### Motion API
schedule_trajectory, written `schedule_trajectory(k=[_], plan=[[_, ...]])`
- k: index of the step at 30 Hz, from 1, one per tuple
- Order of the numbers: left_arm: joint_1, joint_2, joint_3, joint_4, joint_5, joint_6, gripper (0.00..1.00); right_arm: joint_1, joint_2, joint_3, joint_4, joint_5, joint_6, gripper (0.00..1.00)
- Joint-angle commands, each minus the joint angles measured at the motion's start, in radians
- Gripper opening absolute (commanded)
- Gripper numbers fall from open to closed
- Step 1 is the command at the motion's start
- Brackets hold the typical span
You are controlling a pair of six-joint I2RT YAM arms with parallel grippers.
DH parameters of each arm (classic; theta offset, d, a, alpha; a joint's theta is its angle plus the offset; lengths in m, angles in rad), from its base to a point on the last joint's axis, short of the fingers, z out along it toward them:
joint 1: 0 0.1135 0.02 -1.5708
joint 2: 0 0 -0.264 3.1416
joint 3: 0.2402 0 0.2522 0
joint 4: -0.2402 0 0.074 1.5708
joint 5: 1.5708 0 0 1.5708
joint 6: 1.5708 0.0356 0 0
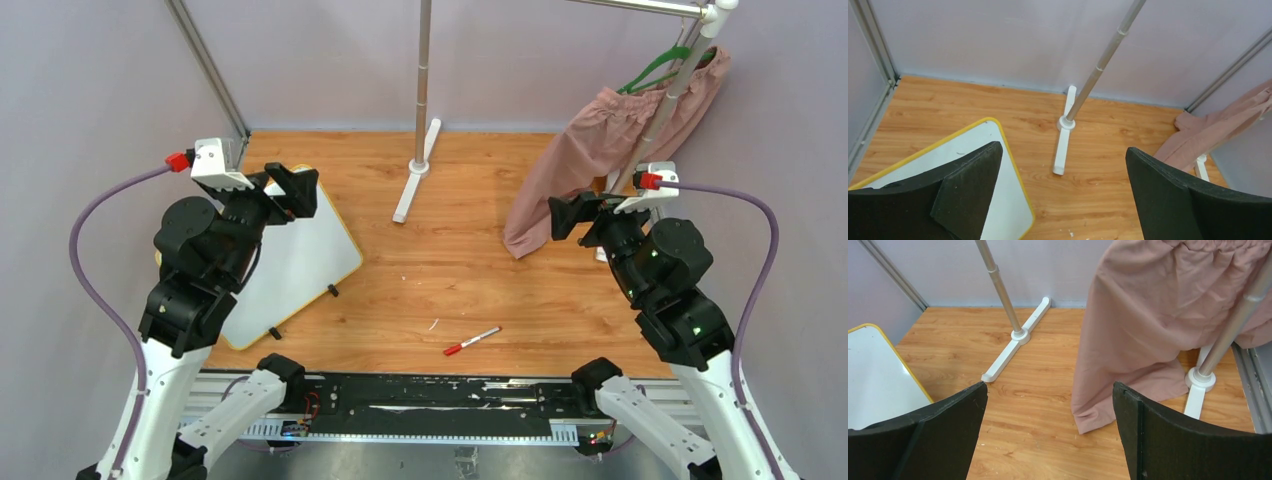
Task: Write a sentence on the whiteboard
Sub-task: Move the whiteboard to the center of the board.
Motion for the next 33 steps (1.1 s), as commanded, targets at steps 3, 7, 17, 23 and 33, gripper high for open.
schedule_trajectory(k=[3, 7, 17, 23, 33], plan=[[0.027, -0.028, -0.014, -0.031, 0.082, -0.047, 1.00, -0.039, -0.045, -0.018, -0.072, -0.005, 0.064, 0.99], [0.029, -0.037, -0.028, -0.019, 0.158, -0.040, 1.00, -0.047, -0.060, -0.022, -0.091, -0.024, 0.057, 0.99], [0.002, -0.049, -0.153, 0.082, 0.539, 0.027, 1.00, -0.053, -0.064, -0.069, -0.150, -0.139, 0.031, 0.93], [-0.236, 0.023, -0.219, 0.038, 0.565, 0.105, 1.00, -0.057, -0.071, -0.151, -0.193, -0.167, 0.047, 0.92], [-0.691, 0.323, -0.192, -0.040, 0.205, 0.185, 0.84, -0.057, -0.118, -0.221, -0.241, -0.184, 0.107, 0.89]])
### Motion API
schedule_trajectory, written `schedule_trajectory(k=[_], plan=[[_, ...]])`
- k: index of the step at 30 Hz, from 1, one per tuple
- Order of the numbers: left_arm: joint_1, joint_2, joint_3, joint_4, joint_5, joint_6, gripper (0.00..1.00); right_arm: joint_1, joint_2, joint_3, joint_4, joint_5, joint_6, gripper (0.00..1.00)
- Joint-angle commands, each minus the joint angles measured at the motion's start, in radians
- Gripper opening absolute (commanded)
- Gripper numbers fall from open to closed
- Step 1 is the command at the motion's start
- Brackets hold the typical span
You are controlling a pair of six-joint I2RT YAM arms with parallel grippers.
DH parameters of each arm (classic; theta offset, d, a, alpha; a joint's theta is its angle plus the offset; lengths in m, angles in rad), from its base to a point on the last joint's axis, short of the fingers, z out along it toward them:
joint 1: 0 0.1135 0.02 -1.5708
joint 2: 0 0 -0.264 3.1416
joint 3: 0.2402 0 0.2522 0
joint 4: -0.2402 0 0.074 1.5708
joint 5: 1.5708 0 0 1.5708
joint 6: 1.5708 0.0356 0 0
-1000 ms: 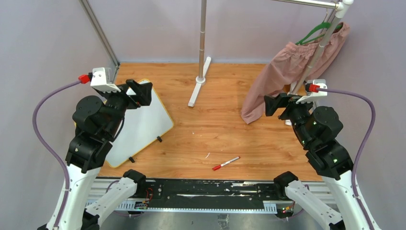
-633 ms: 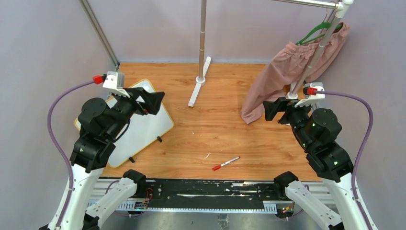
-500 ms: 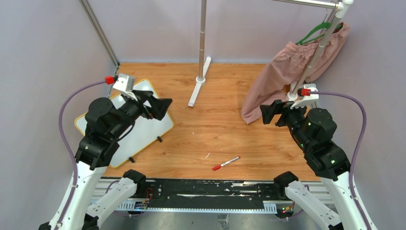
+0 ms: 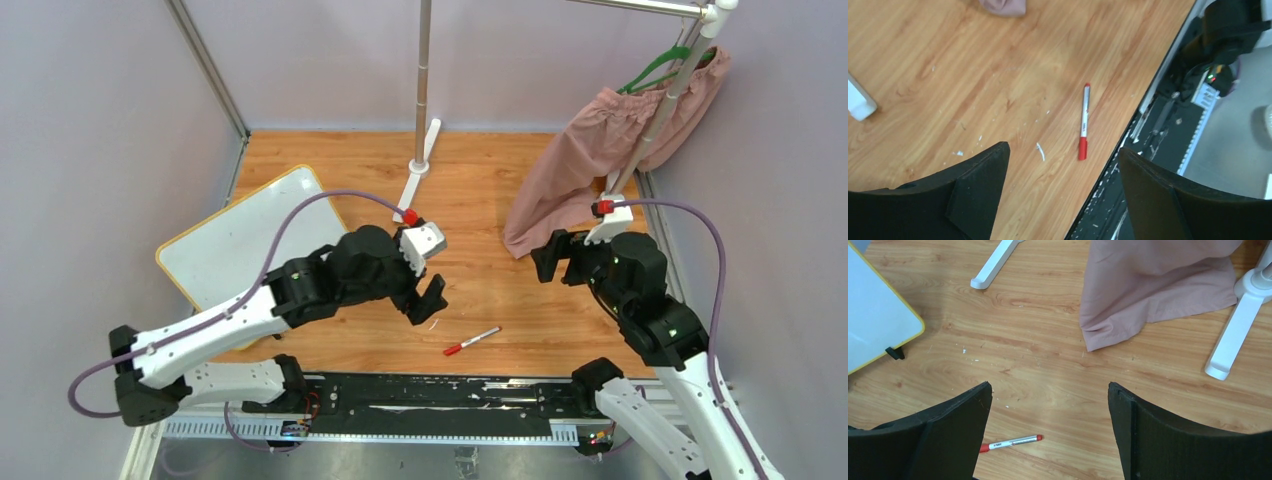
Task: Write a sentence on the whiteboard
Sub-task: Move the whiteboard to the center of the board.
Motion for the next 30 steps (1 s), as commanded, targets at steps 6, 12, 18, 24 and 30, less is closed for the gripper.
schedule_trajectory(k=[6, 12, 18, 24, 30], plan=[[-0.051, 0.272, 0.035, -0.034, 0.047, 0.083, 0.76, -0.017, -0.094, -0.063, -0.083, -0.034, 0.061, 0.88], [-0.126, 0.425, 0.028, -0.036, 0.056, 0.153, 0.73, -0.017, -0.142, -0.114, -0.110, -0.034, 0.083, 0.88], [-0.150, 0.582, 0.039, -0.029, 0.014, 0.189, 0.65, -0.017, -0.152, -0.136, -0.106, -0.050, 0.104, 0.87], [-0.150, 0.662, 0.029, 0.036, 0.026, 0.185, 0.61, -0.017, -0.152, -0.157, -0.098, -0.093, 0.116, 0.87], [-0.150, 0.705, 0.010, 0.082, 0.043, 0.160, 0.56, -0.017, -0.162, -0.166, -0.100, -0.096, 0.115, 0.87]])
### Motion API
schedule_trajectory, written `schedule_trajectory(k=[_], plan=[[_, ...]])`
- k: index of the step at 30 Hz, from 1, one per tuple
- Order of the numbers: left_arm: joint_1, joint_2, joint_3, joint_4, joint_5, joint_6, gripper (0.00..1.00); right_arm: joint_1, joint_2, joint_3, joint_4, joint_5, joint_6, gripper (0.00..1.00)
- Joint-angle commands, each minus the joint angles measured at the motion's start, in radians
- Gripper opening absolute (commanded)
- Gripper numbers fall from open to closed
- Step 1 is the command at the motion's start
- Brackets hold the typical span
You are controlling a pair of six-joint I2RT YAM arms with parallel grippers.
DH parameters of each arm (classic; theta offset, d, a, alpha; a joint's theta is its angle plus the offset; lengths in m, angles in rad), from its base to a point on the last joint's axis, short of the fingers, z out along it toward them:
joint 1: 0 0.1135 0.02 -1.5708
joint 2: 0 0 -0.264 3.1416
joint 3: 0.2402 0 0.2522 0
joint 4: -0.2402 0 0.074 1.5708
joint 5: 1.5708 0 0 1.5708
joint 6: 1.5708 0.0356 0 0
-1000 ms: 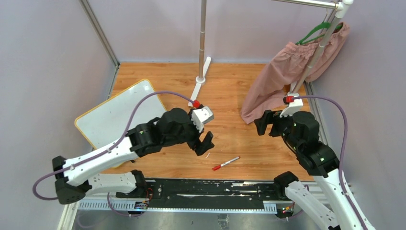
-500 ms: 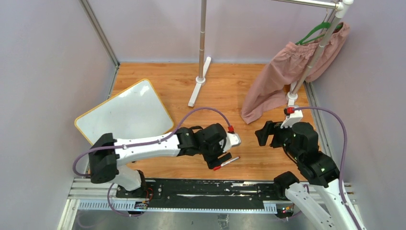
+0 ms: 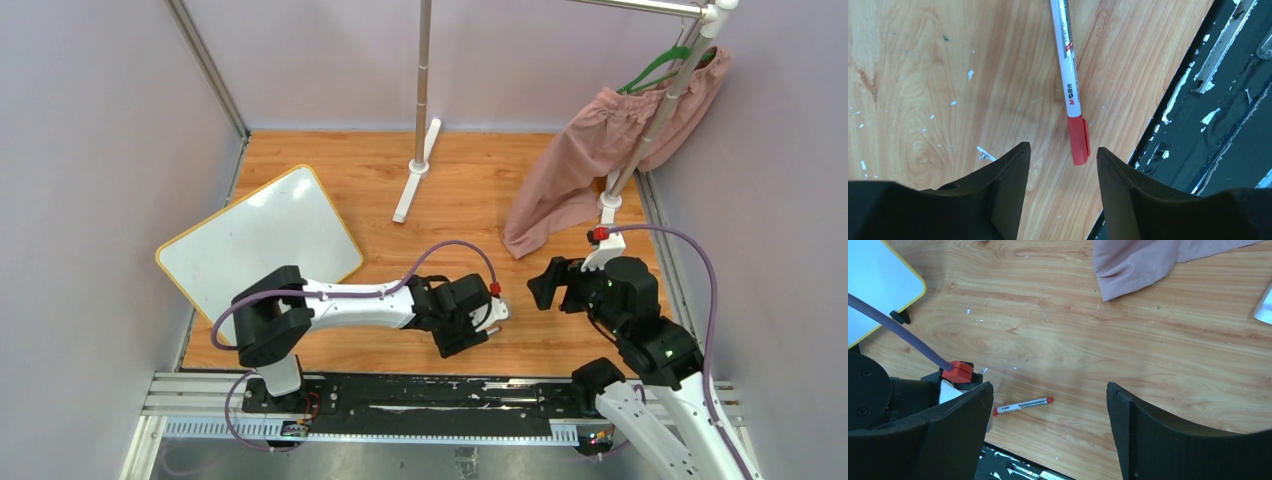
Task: Write a sentence on the whiteboard
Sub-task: Move the whiteboard to the center of the board.
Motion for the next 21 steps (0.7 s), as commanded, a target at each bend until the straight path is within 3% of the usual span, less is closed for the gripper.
schedule_trajectory(k=[1, 17, 21], plan=[[-0.007, 0.012, -0.008, 0.076, 0.019, -0.017, 0.56, -0.016, -0.021, -0.008, -0.002, -0.015, 0.012, 0.87], [-0.045, 0.060, -0.086, 0.139, -0.034, -0.063, 0.48, -0.017, -0.023, 0.020, -0.005, 0.005, 0.003, 0.86], [-0.057, 0.086, -0.076, 0.126, -0.056, -0.060, 0.40, -0.016, -0.024, 0.034, -0.012, 0.022, -0.005, 0.86]])
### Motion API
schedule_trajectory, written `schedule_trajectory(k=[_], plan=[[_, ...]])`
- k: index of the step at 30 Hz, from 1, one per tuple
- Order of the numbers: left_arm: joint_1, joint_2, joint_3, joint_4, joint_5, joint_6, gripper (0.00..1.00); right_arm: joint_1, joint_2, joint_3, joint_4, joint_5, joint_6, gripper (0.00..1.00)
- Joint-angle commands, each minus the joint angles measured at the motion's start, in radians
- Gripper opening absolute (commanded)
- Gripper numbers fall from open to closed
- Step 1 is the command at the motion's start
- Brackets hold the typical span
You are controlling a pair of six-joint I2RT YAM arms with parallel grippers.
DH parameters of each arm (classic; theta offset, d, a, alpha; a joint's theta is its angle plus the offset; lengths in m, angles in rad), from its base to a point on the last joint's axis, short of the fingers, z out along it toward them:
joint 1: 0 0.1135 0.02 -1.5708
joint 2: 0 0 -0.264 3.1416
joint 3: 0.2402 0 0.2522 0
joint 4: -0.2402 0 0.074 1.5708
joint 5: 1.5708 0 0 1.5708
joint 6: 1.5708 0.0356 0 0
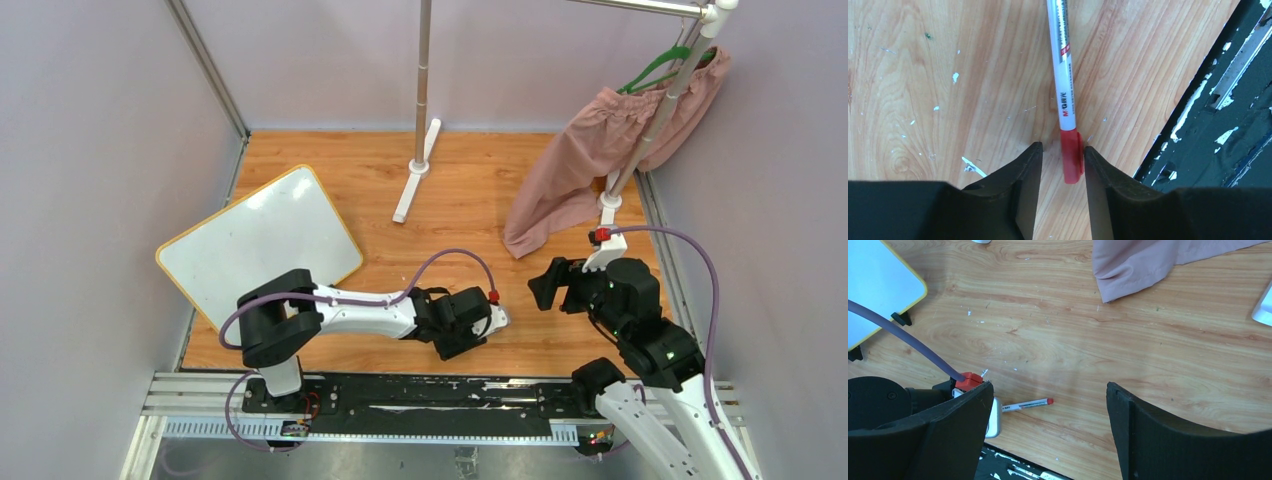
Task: Write a sentence on the whiteboard
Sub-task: Move the whiteboard to the center of the board.
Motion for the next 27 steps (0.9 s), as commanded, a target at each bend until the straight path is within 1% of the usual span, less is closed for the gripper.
schedule_trajectory(k=[1, 3, 6, 9, 13, 21, 27], plan=[[-0.024, 0.062, 0.007, -0.008, -0.015, -0.004, 0.38, -0.016, -0.012, 0.038, -0.016, 0.026, -0.008, 0.86], [-0.032, 0.068, 0.006, -0.017, -0.048, -0.001, 0.35, -0.016, -0.015, 0.045, -0.023, 0.028, -0.012, 0.86], [-0.034, 0.067, -0.002, -0.018, -0.054, 0.000, 0.28, -0.016, -0.019, 0.051, -0.031, 0.028, -0.016, 0.86], [-0.034, 0.055, -0.007, -0.013, -0.059, -0.004, 0.17, -0.016, -0.021, 0.051, -0.033, 0.028, -0.016, 0.86], [-0.035, 0.026, -0.011, 0.006, -0.076, -0.022, 0.00, -0.017, -0.022, 0.043, -0.033, 0.028, -0.006, 0.86], [-0.025, -0.006, -0.023, 0.028, -0.198, -0.094, 0.00, -0.017, -0.033, 0.006, -0.019, 0.006, 0.034, 0.86], [0.009, -0.024, -0.068, 0.057, -0.207, -0.160, 0.00, -0.016, -0.026, -0.037, 0.008, -0.017, 0.061, 0.86]])
